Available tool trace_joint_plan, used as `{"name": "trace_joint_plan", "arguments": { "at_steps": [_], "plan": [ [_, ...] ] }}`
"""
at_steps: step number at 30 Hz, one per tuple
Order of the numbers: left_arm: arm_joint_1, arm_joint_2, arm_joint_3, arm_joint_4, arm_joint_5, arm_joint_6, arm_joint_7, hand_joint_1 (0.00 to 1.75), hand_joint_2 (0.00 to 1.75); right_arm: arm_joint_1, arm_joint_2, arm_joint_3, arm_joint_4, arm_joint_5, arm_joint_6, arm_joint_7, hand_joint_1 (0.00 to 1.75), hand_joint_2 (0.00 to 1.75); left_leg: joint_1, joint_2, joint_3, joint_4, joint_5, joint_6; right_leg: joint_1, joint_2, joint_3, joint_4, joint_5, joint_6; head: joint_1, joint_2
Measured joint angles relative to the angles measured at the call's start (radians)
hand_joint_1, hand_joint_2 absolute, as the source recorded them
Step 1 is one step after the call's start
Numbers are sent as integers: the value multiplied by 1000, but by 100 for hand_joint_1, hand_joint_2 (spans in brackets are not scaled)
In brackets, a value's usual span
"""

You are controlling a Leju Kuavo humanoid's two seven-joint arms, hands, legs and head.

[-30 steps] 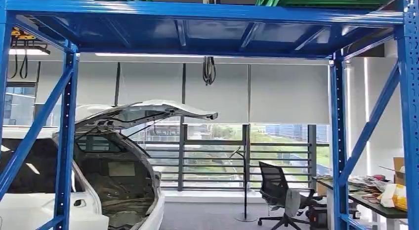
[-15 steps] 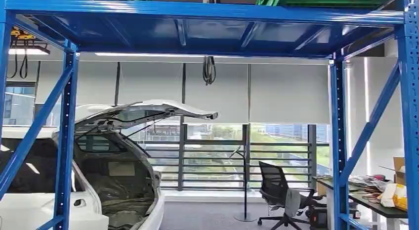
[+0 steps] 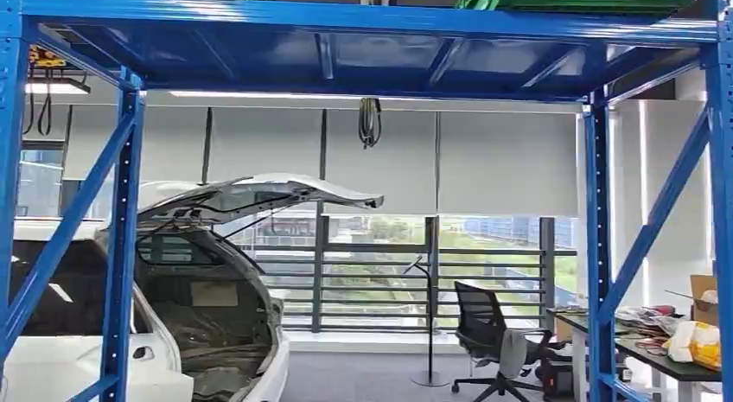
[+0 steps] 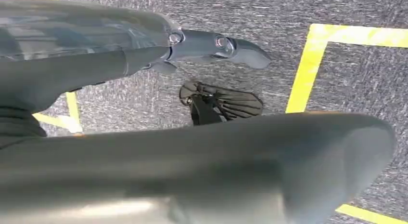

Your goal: Take the parts from the cabinet and place them on the table.

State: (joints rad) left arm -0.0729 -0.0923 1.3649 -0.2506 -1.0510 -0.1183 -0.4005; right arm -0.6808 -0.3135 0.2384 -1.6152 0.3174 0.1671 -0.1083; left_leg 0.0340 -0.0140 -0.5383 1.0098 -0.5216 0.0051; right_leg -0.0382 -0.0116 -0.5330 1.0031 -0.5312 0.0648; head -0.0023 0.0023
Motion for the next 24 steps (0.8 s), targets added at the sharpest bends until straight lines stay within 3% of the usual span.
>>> {"name": "trace_joint_plan", "arguments": {
  "at_steps": [1,2,4,5,6,7,9,10,11,12,15,16,17,19,20,21,22,24],
  "plan": [
    [-1,-2,0,0,-1,0,-2,0,0,-4,-4,0,-2,-2,0,0,0,0,-2,1,5,-7,3,3,3,1,-9,22,-11,0,0,0],
    [-4,-2,0,0,-3,0,-2,0,0,-9,-8,0,-2,-3,0,1,0,0,-2,2,4,-7,4,6,3,3,-40,82,-41,0,0,0],
    [-5,-2,0,0,-6,0,-3,0,0,-6,-15,0,-2,-7,2,2,0,0,-3,2,5,-7,3,7,3,4,-130,241,-94,4,0,0],
    [-4,-2,0,0,-7,-1,-3,0,0,-2,-16,1,-2,-7,3,2,0,0,-3,1,5,-7,2,7,2,4,-163,289,-95,5,0,0],
    [-4,-2,0,0,-7,-1,-2,0,0,0,-16,2,-2,-8,3,3,0,0,-3,-1,8,-6,-1,5,1,4,-175,290,-75,8,0,0],
    [-4,-2,0,0,-8,-3,-2,0,0,1,-18,2,-2,-9,3,3,0,0,-1,-4,12,-6,-7,0,-1,4,-164,243,-30,12,0,0],
    [-4,-5,0,0,-8,-3,-2,0,0,0,-22,2,-3,-10,3,4,0,0,5,-9,31,-5,-21,-14,-7,4,-102,82,78,20,0,0],
    [-3,-3,0,0,-8,-3,-2,0,0,2,-23,2,-2,-10,3,4,0,0,5,-11,33,-7,-28,-21,-7,10,-91,64,64,22,0,0],
    [-9,-3,0,0,-8,-3,-2,0,0,-1,-24,3,-1,-10,4,4,0,0,1,-13,30,2,-33,-29,0,16,-79,38,59,14,0,0],
    [-8,-3,0,0,-8,-3,-3,0,0,1,-25,3,-2,-11,5,6,0,0,1,-14,24,-1,-31,-35,3,13,-82,37,45,-10,0,0],
    [-6,-5,0,3,-8,-6,-3,0,0,-1,-27,2,-7,-13,4,6,0,0,7,-11,32,-10,-40,-47,6,14,-76,34,36,-32,0,0],
    [-7,-6,0,4,-8,-6,-3,0,0,-2,-28,1,-11,-13,4,5,0,0,7,-1,25,17,-50,-45,7,12,-66,32,31,-41,0,0],
    [-8,-6,0,5,-9,-8,-4,0,0,-6,-28,2,-12,-13,4,5,0,0,4,3,-5,76,-69,-41,10,9,-60,32,26,-47,0,0],
    [-9,-6,0,5,-9,-8,-4,0,0,-3,-28,3,-12,-14,4,5,0,0,-3,4,-114,247,-117,-32,19,5,-49,32,15,-58,0,0],
    [-7,-6,0,5,-9,-7,-4,0,0,1,-28,3,-12,-15,4,5,0,0,-7,4,-162,308,-122,-27,24,5,-43,32,9,-61,0,0],
    [-4,-6,0,5,-9,-7,-4,0,0,5,-28,3,-12,-16,4,5,0,0,-11,4,-189,323,-107,-22,28,6,-34,32,2,-64,0,0],
    [-1,-6,0,5,-9,-6,-4,0,0,6,-28,3,-12,-17,4,5,0,0,-16,4,-192,295,-68,-14,30,7,-23,32,-6,-64,0,0],
    [0,-6,0,5,-10,-6,-4,0,0,5,-29,2,-12,-19,4,5,0,0,-27,4,-155,155,54,3,31,9,7,32,-27,-60,0,0]
  ]
}}
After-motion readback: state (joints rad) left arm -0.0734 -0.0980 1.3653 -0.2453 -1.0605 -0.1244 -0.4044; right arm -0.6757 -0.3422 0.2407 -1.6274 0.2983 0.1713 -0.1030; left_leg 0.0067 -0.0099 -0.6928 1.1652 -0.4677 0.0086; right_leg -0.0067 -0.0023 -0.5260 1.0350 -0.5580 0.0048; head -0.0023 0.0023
